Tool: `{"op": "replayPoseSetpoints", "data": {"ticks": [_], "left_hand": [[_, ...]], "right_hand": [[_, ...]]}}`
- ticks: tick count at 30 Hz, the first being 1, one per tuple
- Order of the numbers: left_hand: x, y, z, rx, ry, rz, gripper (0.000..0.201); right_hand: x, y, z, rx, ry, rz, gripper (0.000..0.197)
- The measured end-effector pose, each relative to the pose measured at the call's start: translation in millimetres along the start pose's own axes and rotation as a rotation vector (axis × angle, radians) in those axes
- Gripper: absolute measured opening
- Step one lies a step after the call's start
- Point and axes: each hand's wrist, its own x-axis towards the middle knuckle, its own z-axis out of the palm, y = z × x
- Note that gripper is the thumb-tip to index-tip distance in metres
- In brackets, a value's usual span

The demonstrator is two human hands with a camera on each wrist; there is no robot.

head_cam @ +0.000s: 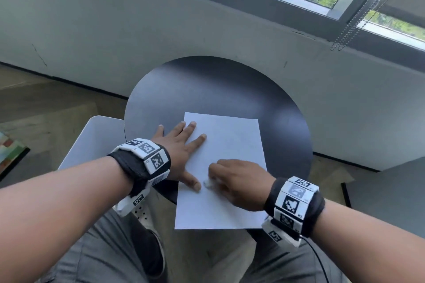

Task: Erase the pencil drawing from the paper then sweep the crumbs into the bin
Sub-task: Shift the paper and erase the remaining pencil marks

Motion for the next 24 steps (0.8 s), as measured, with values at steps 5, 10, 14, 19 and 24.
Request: {"op": "replayPoseSetpoints", "data": {"ticks": [5,10,14,19,24], "left_hand": [[3,4,-2,-0.029,0.008,-0.026,0.138],[9,8,-7,-0.030,0.019,-0.052,0.138],[8,9,-10,-0.023,0.005,-0.055,0.137],[7,12,-15,-0.051,-0.020,-0.071,0.137],[6,12,-16,-0.032,-0.029,-0.074,0.138]], "right_hand": [[28,41,-16,0.053,0.059,0.376,0.030],[23,22,-10,0.048,0.076,0.211,0.026],[9,11,-2,0.059,0.016,0.122,0.026],[19,44,-12,0.046,0.138,0.449,0.028],[-6,4,-2,0.030,-0.022,0.137,0.026]]}}
